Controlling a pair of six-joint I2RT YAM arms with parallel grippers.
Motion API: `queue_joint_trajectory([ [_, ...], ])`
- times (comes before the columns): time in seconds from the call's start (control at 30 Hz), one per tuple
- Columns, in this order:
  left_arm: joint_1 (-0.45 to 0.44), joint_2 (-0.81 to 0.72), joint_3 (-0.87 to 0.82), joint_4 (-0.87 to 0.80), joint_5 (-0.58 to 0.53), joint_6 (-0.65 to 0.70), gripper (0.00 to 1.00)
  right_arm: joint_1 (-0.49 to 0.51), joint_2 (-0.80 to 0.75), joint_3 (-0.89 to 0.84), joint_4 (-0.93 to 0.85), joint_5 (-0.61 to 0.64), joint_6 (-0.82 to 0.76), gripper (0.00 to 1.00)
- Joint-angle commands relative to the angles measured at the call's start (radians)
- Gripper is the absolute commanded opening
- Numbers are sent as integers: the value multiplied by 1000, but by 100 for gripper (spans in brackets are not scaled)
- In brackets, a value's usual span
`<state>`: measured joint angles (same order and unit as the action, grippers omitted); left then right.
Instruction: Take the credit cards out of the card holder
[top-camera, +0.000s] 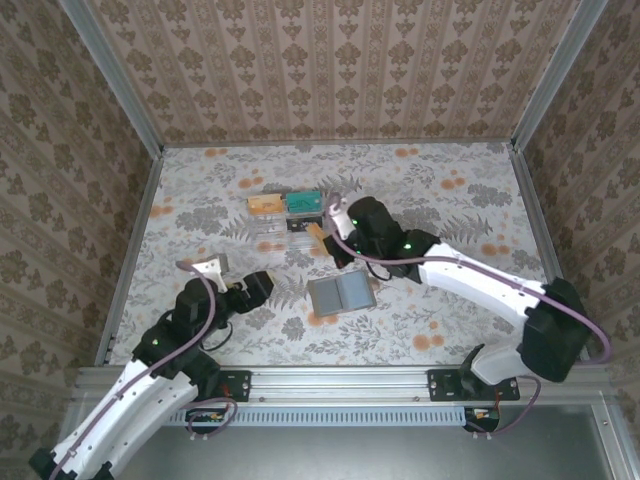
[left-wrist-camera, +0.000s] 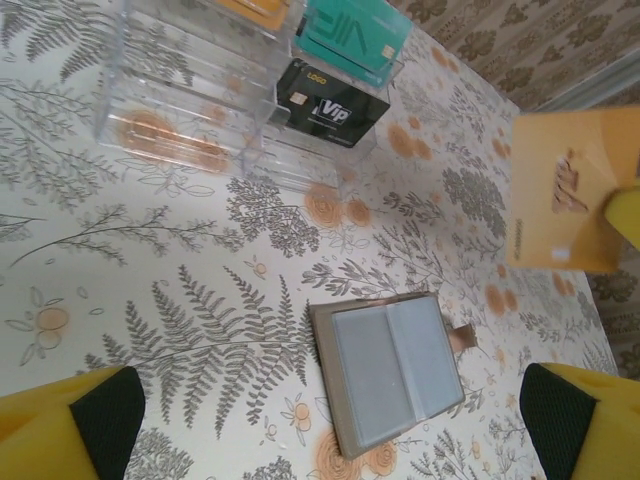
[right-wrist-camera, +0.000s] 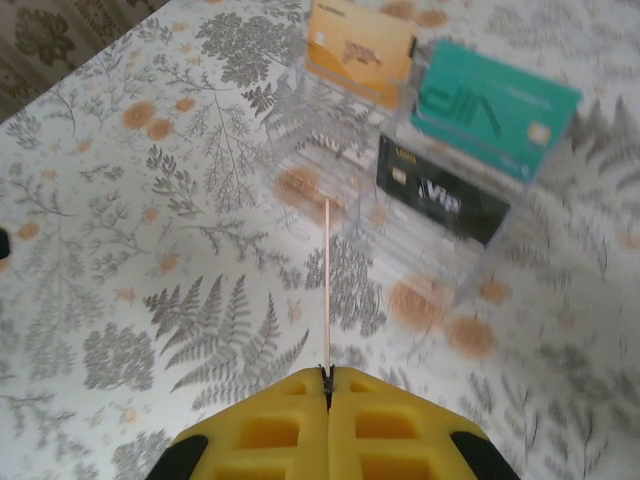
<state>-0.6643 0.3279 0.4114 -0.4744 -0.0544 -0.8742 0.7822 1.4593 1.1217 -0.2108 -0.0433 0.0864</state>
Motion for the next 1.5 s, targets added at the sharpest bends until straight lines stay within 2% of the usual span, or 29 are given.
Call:
queue_joint_trajectory([
  [0.0,12,-40,-16,-84,-28,-13,100,25,98,120,-17,78,-246,0],
  [0.13,17,-56,-8,-113,-32,-10,100,55,236,281,-41,78,-479,0],
  [0.23,20,-57,10,-143,-47,-9,100,75,346,391,-69,126,-624,0],
  [0.47,23,-108,75,-268,-134,-4,100,75,534,621,-119,159,-776,0],
  [0.67,25,-177,117,-359,-209,-6,100,73,612,701,-89,179,-900,0],
  [1.13,25,-237,138,-440,-256,-20,100,44,812,913,-180,192,-1002,0],
  [1.47,25,-238,114,-426,-242,-29,100,36,842,945,-176,199,-1008,0],
])
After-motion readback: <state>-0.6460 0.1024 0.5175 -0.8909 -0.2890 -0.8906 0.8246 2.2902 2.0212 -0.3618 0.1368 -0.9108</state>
